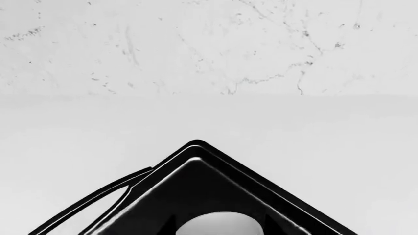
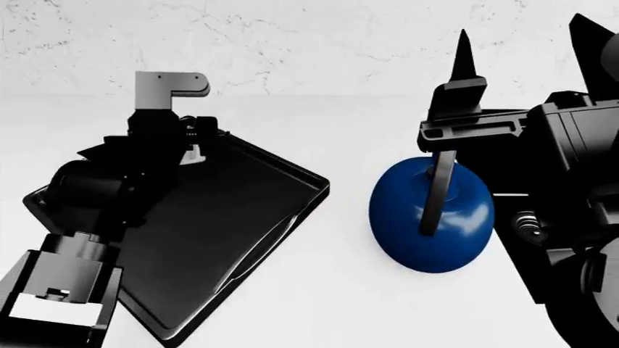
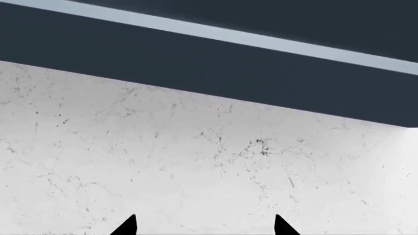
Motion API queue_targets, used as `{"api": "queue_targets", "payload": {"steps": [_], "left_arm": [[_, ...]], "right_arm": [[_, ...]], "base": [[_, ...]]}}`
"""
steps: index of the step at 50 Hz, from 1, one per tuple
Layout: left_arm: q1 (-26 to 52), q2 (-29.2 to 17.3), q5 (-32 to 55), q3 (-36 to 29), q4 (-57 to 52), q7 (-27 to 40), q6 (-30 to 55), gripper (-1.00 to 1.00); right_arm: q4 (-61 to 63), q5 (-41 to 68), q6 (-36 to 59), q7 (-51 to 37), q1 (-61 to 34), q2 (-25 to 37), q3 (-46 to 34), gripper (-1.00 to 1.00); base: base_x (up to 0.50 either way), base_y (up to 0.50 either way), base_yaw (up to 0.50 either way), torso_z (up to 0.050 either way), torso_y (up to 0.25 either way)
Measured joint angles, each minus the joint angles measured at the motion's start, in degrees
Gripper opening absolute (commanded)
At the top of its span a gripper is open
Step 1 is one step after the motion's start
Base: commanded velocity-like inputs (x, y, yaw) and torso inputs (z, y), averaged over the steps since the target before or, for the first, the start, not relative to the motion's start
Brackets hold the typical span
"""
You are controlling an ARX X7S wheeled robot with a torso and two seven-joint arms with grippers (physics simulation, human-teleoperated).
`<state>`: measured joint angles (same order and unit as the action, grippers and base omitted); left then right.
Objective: Pick the kettle from the counter and place it on the tray. Then pick the mug from the cabinet and place it on the tray. Then close the cabinet doors.
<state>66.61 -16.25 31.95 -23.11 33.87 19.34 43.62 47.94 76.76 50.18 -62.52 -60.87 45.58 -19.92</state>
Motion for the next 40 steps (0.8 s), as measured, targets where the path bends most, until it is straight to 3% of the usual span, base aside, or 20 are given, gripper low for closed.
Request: {"api": "queue_targets", "payload": {"steps": [4,5,26,40], "left_arm": [[-0.2,0.0,0.1,0.0,0.6,-0.2,-0.2,-1.0],[-0.2,0.0,0.1,0.1,0.7,-0.2,-0.2,1.0],[0.4,-0.7,1.4,0.8,0.3,0.0,0.8,1.0],[1.4,-4.1,8.9,6.0,-16.6,2.9,8.8,1.0]], "right_arm": [[-0.1,-0.3,-0.1,0.1,0.1,-0.1,-0.1,1.0],[-0.1,-0.3,-0.1,0.2,0.2,-0.1,-0.2,1.0],[-0.3,-0.5,-0.2,0.2,0.1,-0.3,-0.6,1.0],[-0.2,3.8,1.6,-3.5,-2.8,-0.2,-1.2,1.0]], "base": [[0.0,0.0,0.0,0.0,0.003],[0.0,0.0,0.0,0.0,0.0],[0.0,0.0,0.0,0.0,0.0],[0.0,0.0,0.0,0.0,0.0]]}}
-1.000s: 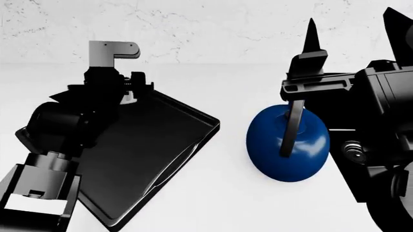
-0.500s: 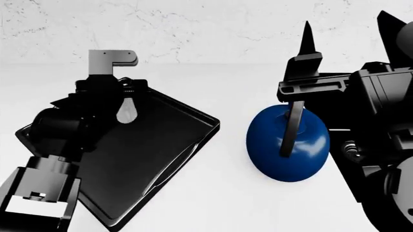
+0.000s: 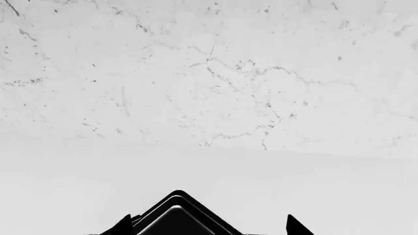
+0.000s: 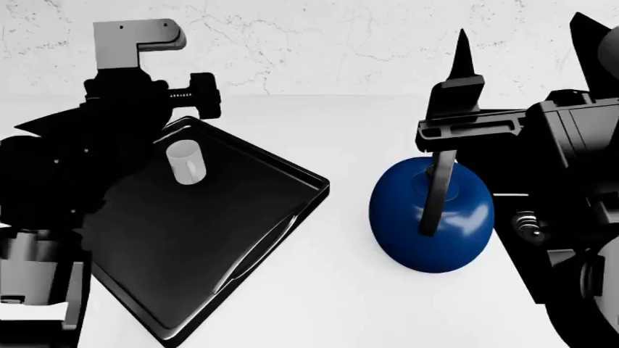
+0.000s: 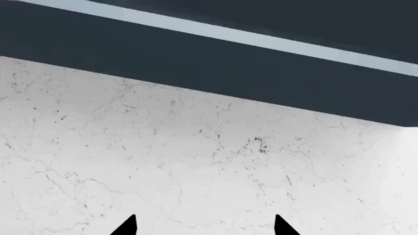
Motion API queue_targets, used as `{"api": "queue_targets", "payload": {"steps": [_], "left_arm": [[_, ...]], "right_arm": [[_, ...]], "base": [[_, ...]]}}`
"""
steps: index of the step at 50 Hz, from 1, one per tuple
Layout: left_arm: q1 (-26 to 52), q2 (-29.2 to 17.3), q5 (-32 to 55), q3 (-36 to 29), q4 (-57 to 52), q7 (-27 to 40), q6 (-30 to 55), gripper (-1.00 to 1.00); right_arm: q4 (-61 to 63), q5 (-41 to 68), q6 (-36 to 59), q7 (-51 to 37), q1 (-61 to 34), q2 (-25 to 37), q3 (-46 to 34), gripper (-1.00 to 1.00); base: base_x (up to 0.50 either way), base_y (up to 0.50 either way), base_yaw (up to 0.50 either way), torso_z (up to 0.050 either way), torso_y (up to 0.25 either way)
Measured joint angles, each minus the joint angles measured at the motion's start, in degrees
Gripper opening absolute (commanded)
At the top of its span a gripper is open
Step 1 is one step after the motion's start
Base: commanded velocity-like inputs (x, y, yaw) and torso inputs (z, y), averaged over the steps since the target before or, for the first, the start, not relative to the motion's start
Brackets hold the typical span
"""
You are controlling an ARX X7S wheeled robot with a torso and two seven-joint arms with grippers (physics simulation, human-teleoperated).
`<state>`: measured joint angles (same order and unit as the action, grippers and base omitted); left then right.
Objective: Pick the kettle from the counter and place it on the tray. Then pick the mug from the cabinet and place it on the tray. Then close the cabinet doors.
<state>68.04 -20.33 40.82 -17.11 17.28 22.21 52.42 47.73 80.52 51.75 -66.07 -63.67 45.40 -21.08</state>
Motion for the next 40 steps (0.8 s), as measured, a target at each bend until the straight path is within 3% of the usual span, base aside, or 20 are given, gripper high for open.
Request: {"api": "queue_targets", "payload": {"steps": [19,23,34,40], "left_arm": [[-3.5,-3.9,17.8,9.2,-30.2,7.9,14.3,1.0],[-4.3,-4.6,20.3,10.7,-33.6,9.2,15.8,1.0],[-6.7,-6.9,23.8,13.9,-38.6,10.6,17.3,1.0],[-8.5,-8.0,24.0,14.8,-39.8,10.3,16.7,1.0]], "right_arm": [[-1.1,15.6,0.5,-13.2,-5.9,0.1,-3.3,1.0],[-0.8,19.7,-5.5,-16.7,-10.7,2.2,-11.7,1.0],[-0.3,23.7,-27.7,-21.5,-29.1,6.4,-45.1,1.0],[-1.7,23.6,-35.8,-22.2,-33.9,6.6,-57.0,1.0]], "base": [[0.0,0.0,0.0,0.0,0.0],[0.0,0.0,0.0,0.0,0.0],[0.0,0.0,0.0,0.0,0.0],[0.0,0.0,0.0,0.0,0.0]]}}
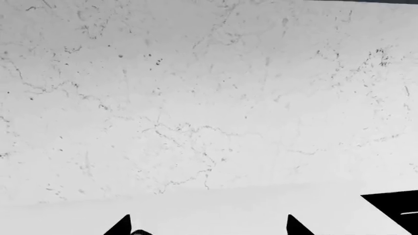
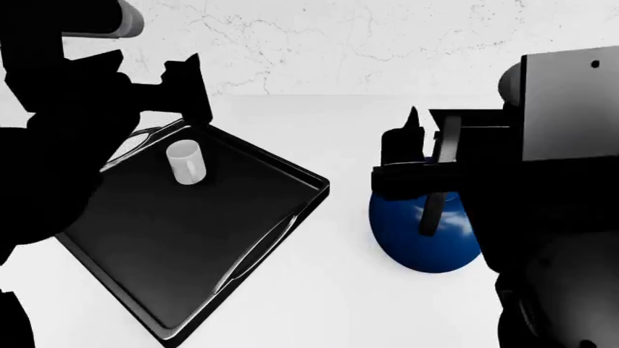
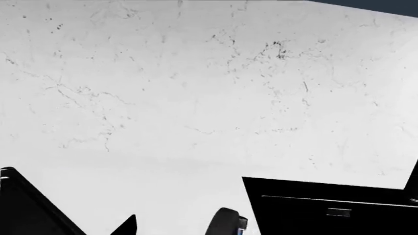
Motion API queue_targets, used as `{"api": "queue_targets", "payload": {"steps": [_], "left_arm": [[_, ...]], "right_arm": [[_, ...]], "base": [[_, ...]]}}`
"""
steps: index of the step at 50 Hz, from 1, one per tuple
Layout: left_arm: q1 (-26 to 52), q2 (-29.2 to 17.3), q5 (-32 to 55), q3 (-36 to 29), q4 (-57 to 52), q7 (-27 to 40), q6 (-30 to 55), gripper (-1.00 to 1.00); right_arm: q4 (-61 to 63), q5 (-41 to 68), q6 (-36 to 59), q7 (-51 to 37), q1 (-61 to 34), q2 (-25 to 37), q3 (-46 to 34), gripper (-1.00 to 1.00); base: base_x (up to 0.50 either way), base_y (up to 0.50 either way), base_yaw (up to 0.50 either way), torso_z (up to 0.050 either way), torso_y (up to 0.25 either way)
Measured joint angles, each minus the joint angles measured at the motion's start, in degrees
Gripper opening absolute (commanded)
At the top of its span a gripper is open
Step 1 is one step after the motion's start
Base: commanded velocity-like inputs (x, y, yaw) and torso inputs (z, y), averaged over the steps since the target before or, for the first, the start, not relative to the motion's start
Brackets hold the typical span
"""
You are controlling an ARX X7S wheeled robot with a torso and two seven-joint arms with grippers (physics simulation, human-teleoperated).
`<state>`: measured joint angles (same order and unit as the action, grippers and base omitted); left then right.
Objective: Pick the kettle from the counter and place it on the tray. Then pick the mug from the cabinet and place it on the tray. Then close the cabinet doors.
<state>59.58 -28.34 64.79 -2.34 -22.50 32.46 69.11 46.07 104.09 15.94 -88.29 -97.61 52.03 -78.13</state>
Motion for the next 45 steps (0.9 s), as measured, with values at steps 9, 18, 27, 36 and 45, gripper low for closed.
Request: {"api": "queue_targets", "payload": {"steps": [9,18,27,36,45], "left_arm": [[-1.9,-1.0,-0.3,0.6,-0.7,-0.5,-1.0,1.0],[-2.7,-1.5,-0.2,0.8,-0.7,-0.6,-1.5,1.0],[-3.3,-1.8,-0.3,0.8,-0.5,-0.8,-2.1,1.0],[-4.1,-2.0,-0.4,0.9,-0.5,-1.0,-2.8,1.0],[-4.9,-2.2,-0.6,0.8,-0.3,-1.3,-3.4,1.0]], "right_arm": [[-3.2,-0.6,-6.8,0.9,-1.9,0.0,-9.4,1.0],[-5.8,-1.1,-10.2,2.2,-1.4,-0.5,-13.7,1.0],[-7.7,-1.5,-12.0,3.5,-0.2,-0.9,-15.7,-1.0],[-8.4,-1.7,-13.1,4.4,0.6,-1.1,-16.3,-1.0],[-8.6,-2.0,-13.7,4.8,0.9,-1.0,-16.3,-1.0]], "base": [[0.0,0.0,0.0,0.0,0.0],[0.0,0.0,0.0,0.0,0.0],[0.0,0.0,0.0,0.0,0.0],[0.0,0.0,0.0,0.0,0.0],[0.0,0.0,0.0,0.0,0.0]]}}
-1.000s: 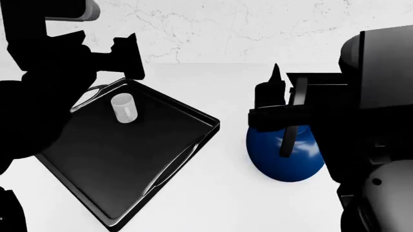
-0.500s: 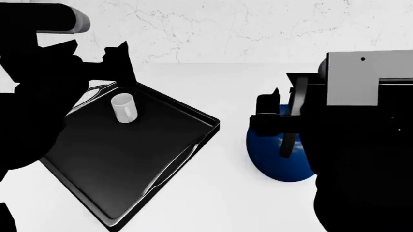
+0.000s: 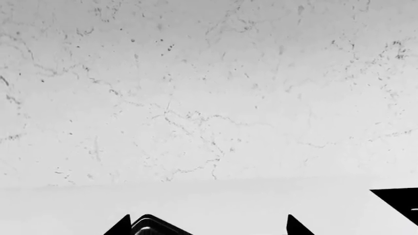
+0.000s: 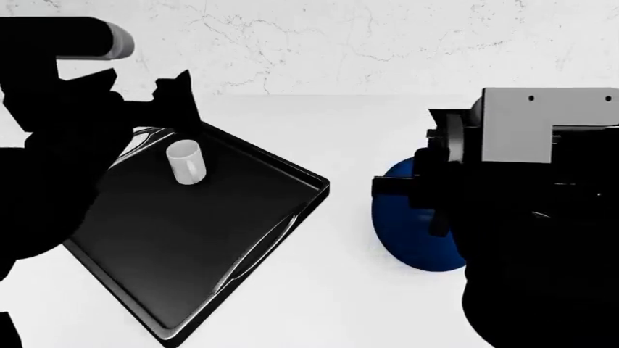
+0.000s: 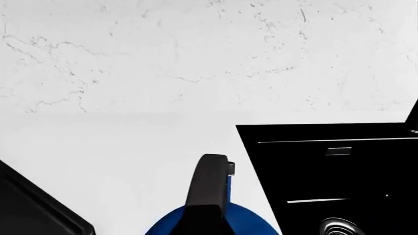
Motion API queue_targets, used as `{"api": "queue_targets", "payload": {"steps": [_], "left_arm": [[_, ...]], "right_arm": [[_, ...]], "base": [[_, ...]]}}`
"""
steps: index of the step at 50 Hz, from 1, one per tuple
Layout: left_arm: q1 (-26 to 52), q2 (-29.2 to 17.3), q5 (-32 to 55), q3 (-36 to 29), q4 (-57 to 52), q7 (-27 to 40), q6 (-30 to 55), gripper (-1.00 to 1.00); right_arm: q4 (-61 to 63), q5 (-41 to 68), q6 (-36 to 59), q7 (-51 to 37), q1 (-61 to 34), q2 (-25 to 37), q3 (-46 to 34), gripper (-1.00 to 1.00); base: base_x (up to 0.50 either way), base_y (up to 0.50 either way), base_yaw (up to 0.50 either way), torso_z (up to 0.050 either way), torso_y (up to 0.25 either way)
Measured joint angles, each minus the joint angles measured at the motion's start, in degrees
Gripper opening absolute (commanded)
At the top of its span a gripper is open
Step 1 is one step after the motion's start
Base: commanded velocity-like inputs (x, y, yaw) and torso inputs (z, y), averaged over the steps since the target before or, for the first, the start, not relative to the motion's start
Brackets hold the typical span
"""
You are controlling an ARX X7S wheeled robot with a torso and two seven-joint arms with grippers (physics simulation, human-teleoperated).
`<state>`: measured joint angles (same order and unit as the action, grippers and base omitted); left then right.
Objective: Pick the kettle from the counter and place it on the tray. Then pick the mug from the cabinet and place it on the tray. Then close the cabinet doors.
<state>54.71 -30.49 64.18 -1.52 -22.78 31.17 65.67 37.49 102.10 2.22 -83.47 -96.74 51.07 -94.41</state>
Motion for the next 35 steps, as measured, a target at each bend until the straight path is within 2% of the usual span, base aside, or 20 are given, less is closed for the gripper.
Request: {"api": "queue_targets", "payload": {"steps": [8,17,26,35], "left_arm": [[-0.5,-0.3,0.3,0.4,0.0,0.1,-0.4,1.0],[-0.2,-1.6,3.6,3.1,-2.4,2.4,0.7,1.0],[-1.7,-4.7,11.7,9.5,-8.2,7.1,2.2,1.0],[-5.4,-9.1,21.6,17.6,-14.0,12.2,2.2,1.0]], "right_arm": [[0.8,-0.2,0.5,0.5,-0.6,1.2,-0.3,-1.0],[2.1,0.9,4.4,1.9,-5.6,3.4,0.6,-1.0],[2.8,3.3,9.7,3.7,-12.2,3.9,2.2,-1.0],[2.7,4.8,13.3,5.7,-18.1,1.4,4.5,-1.0]], "base": [[0.0,0.0,0.0,0.0,0.0],[0.0,0.0,0.0,0.0,0.001],[0.0,0.0,0.0,0.0,0.001],[0.0,0.0,0.0,0.002,0.0]]}}
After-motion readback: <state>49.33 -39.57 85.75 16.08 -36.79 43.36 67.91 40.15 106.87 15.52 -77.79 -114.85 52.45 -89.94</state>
